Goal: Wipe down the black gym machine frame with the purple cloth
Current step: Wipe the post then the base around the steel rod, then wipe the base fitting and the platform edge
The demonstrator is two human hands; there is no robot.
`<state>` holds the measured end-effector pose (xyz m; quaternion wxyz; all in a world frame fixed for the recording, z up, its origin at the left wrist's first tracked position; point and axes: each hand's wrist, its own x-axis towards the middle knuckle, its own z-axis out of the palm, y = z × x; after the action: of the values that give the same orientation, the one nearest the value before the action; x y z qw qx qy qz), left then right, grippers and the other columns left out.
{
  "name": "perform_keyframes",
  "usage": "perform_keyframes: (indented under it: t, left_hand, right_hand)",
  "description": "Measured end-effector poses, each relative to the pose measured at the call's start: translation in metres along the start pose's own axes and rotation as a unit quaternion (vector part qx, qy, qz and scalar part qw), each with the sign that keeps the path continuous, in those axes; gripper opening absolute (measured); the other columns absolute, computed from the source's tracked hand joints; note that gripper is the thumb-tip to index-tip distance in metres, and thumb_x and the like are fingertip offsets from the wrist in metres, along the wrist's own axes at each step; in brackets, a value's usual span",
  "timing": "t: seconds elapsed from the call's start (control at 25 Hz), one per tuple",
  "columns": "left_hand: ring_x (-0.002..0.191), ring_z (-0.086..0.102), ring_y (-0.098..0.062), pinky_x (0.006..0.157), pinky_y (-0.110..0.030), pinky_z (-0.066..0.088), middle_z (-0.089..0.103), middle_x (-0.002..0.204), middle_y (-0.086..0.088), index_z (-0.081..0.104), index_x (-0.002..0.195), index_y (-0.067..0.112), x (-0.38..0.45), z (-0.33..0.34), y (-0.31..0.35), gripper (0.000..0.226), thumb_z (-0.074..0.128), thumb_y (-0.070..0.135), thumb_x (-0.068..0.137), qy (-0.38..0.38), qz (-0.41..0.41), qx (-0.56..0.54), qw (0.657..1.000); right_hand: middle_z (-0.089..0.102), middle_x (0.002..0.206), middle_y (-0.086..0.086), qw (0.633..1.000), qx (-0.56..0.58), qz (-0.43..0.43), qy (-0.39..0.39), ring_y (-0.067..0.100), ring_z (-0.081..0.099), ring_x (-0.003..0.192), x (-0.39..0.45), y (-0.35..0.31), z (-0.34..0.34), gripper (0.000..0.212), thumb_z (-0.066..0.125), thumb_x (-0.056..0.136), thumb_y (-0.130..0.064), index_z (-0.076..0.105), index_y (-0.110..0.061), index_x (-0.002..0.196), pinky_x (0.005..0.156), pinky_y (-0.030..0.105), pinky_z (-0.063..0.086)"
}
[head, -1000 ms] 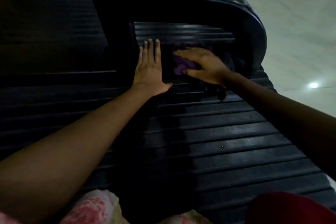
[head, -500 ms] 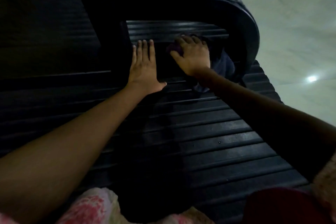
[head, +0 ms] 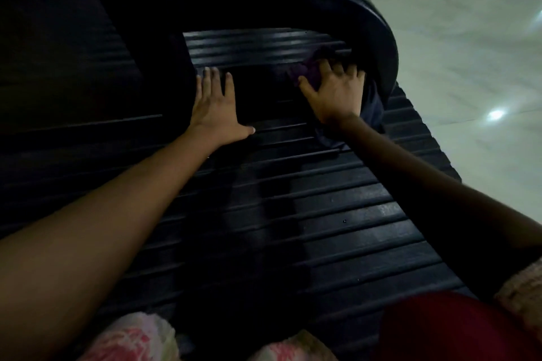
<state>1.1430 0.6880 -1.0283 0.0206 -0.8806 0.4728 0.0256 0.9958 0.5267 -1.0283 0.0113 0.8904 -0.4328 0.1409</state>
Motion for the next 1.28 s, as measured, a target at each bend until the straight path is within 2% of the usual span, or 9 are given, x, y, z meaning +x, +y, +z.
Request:
perform_keyframes:
  t: [0.16,0.28,0.56,0.72,0.88,1.04,1.08,1.2,1.28]
  left_hand:
    - [0.146,-0.012,-0.031,0.117,-0.038,-0.009,-0.010,0.158,-0.019,0.000,0.152,0.007,-0.006,-0.001,0.011,0.108,0.066,0.055,0.081,-0.010,-0.039,-0.114,0.993]
    - [0.134,0.033,-0.029,0.112,-0.030,0.025,0.036,0.144,-0.018,0.046,0.134,0.001,-0.025,0.004,0.029,0.064,0.070,0.033,0.084,0.148,0.049,-0.301,0.941]
    - [0.097,0.066,-0.019,0.085,-0.036,0.055,0.064,0.113,-0.008,0.049,0.105,0.020,-0.036,-0.006,0.083,0.074,0.078,0.059,0.048,0.003,-0.147,-0.730,0.668]
    - [0.086,0.069,-0.012,0.075,-0.026,0.052,0.072,0.097,0.002,0.067,0.112,0.020,-0.048,-0.010,0.076,0.031,0.059,0.037,0.087,-0.150,-0.143,-0.799,0.565]
    - [0.072,0.068,-0.016,0.069,-0.025,0.052,0.071,0.074,0.001,0.073,0.069,0.017,-0.071,-0.010,0.089,0.042,0.040,0.026,0.094,-0.118,-0.188,-0.891,0.396]
    - [0.071,0.068,-0.017,0.064,-0.021,0.053,0.070,0.073,-0.004,0.074,0.063,0.012,-0.101,-0.027,0.101,0.060,0.025,0.018,0.098,-0.103,-0.202,-0.920,0.320]
    - [0.079,0.067,-0.020,0.062,-0.019,0.052,0.071,0.081,-0.006,0.076,0.072,0.010,-0.116,-0.032,0.103,0.058,0.025,0.018,0.099,-0.121,-0.232,-0.902,0.343]
    - [0.128,0.042,-0.033,0.089,-0.023,0.043,0.043,0.142,-0.019,0.042,0.138,-0.002,-0.160,-0.049,0.103,0.040,0.033,0.017,0.104,-0.303,-0.244,-0.594,0.704]
    - [0.135,0.033,-0.033,0.102,-0.028,0.027,0.031,0.151,-0.016,0.027,0.146,0.001,-0.185,-0.070,0.103,0.047,0.035,0.020,0.104,-0.348,-0.256,-0.495,0.754]
  right_hand:
    - [0.056,0.121,0.021,0.997,0.020,0.013,0.067,0.038,0.051,0.109,-0.012,-0.008,-0.011,0.061,0.046,0.088,-0.055,0.057,-0.002,0.116,0.087,0.042,0.037]
    - [0.064,0.110,0.012,0.990,0.121,0.067,0.037,0.033,0.059,0.102,-0.015,-0.019,-0.021,0.051,0.057,0.080,-0.056,0.063,-0.009,0.100,0.076,0.034,0.041]
    - [0.044,0.049,-0.008,0.883,0.437,0.158,-0.070,0.002,0.043,0.046,-0.026,-0.036,-0.023,0.045,0.069,0.081,-0.040,0.044,-0.018,0.050,0.047,0.020,0.032]
    - [0.061,0.063,0.000,0.720,0.603,0.205,-0.275,0.010,0.057,0.054,-0.028,-0.020,-0.058,0.040,0.047,0.093,-0.049,0.061,-0.015,0.077,0.052,0.018,0.043]
    - [0.063,0.100,0.003,0.742,0.536,0.264,-0.303,0.018,0.061,0.081,-0.052,0.026,-0.073,0.038,0.048,0.091,-0.052,0.061,-0.017,0.098,0.072,0.030,0.048]
    - [0.070,0.101,0.000,0.642,0.568,0.253,-0.449,0.016,0.064,0.091,-0.122,0.030,-0.090,0.049,0.064,0.072,-0.057,0.066,-0.017,0.101,0.083,0.031,0.048]
    - [0.071,0.098,-0.002,0.624,0.604,0.255,-0.425,0.013,0.065,0.090,-0.138,0.032,-0.101,0.043,0.068,0.070,-0.050,0.067,-0.019,0.099,0.083,0.029,0.048]
    - [0.070,0.110,-0.001,0.548,0.685,0.228,-0.423,0.014,0.064,0.106,-0.183,0.048,-0.145,0.045,0.070,0.075,-0.027,0.060,-0.016,0.117,0.093,0.032,0.050]
    - [0.065,0.121,0.007,0.544,0.679,0.233,-0.435,0.022,0.061,0.114,-0.213,0.050,-0.173,0.063,0.072,0.072,-0.004,0.051,-0.010,0.131,0.098,0.040,0.049]
